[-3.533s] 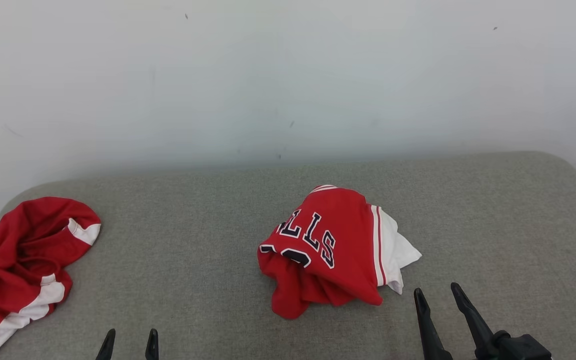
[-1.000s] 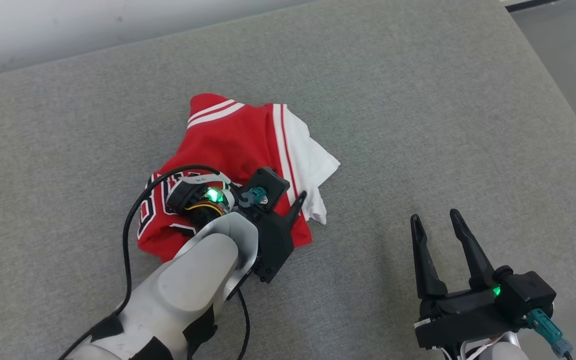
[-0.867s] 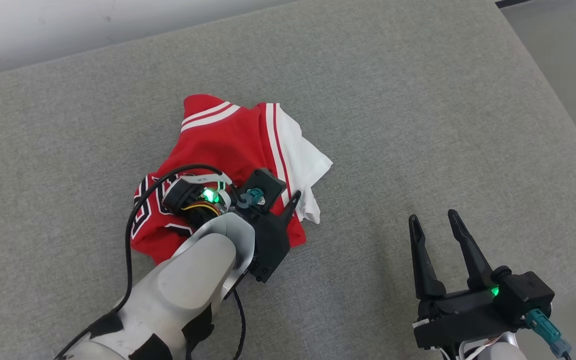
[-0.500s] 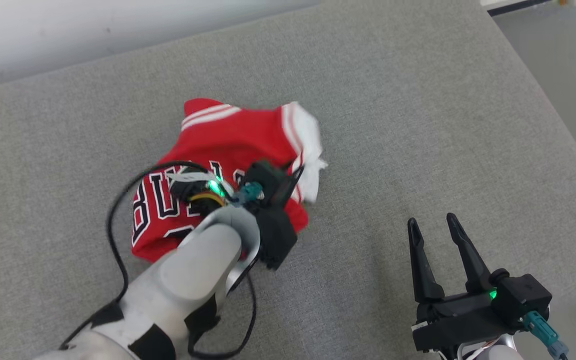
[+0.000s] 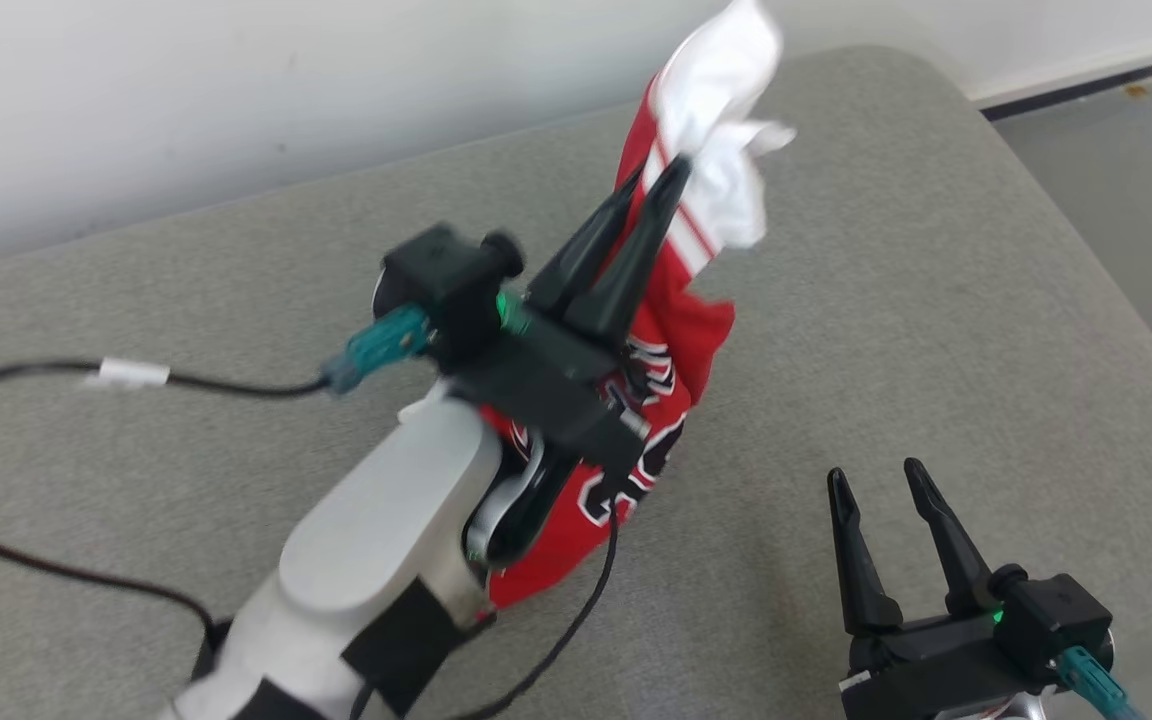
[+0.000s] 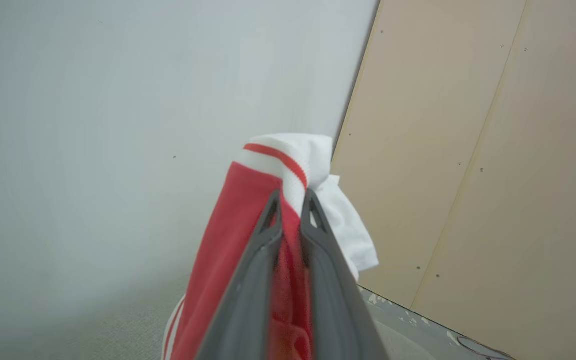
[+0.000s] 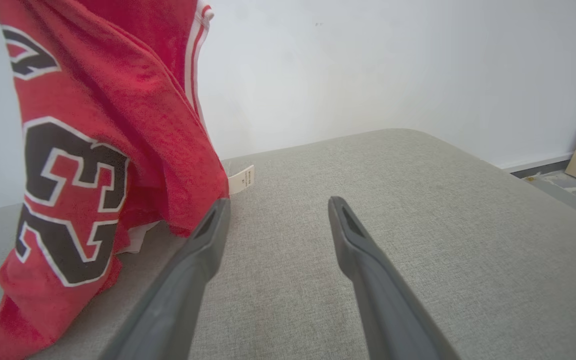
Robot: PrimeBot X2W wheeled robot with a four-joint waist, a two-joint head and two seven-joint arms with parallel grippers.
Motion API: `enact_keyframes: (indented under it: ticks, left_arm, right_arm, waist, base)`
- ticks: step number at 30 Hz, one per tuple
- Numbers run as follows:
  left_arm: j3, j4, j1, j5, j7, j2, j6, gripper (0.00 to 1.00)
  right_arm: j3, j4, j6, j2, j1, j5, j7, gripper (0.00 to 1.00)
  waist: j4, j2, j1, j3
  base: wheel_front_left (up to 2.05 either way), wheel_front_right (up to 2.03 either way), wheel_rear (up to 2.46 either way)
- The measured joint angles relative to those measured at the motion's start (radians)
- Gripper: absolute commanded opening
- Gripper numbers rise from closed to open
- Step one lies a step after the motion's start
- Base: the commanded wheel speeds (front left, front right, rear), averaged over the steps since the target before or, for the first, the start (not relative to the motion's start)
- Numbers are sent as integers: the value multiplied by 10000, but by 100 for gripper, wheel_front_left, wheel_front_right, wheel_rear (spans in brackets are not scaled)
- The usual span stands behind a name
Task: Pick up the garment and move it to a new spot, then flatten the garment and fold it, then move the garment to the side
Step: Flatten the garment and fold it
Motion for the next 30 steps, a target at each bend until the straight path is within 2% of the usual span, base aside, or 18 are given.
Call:
enact_keyframes:
  ticks: [5, 13, 17, 18, 20, 21, 23, 30]
  left_arm:
    - [750, -4, 1723, 178, 0, 17, -522, 0]
    - [2485, 345, 4460, 573, -2, 265, -982, 0]
    - [2987, 337, 5662, 424, 0, 253, -1223, 0]
    - [3058, 316, 5918, 422, 0, 259, -1227, 23]
    - [3083, 278, 6334, 499, 0, 290, -1241, 94]
    - [3078, 242, 6511, 616, 0, 334, -1237, 100]
    - [3076, 102, 6786, 792, 0, 416, -1175, 100]
    - [3639, -830, 6872, 2441, -2, 1160, -19, 100]
  right_arm:
    - [-174, -71, 0, -54, 206, 0, 2, 100]
    - [-268, -113, 0, -136, 323, -6, 0, 100]
    - [-265, -115, 0, -165, 337, -6, 0, 100]
    - [-272, -117, 0, -174, 348, -6, 0, 100]
    - [-270, -134, 0, -199, 383, -6, 0, 100]
    - [-274, -136, 0, -215, 405, -6, 0, 100]
    - [-284, -138, 0, -244, 452, -4, 0, 100]
    - [-286, -136, 0, -244, 528, -2, 0, 100]
  waist:
    - [467, 0, 0, -89]
    - [1245, 0, 1, -205]
    - [1490, 0, 2, -314]
    - [1523, 0, 1, -353]
    - [1580, 0, 1, -426]
    - [1602, 0, 1, -458]
    - [1632, 0, 2, -519]
    - [1629, 1, 1, -641]
  base:
    - [0, 0, 0]
    - [0, 0, 0]
    - [0, 0, 0]
    - [0, 0, 0]
    - [0, 0, 0]
    - [0, 0, 0]
    - [0, 0, 0]
    - [0, 0, 0]
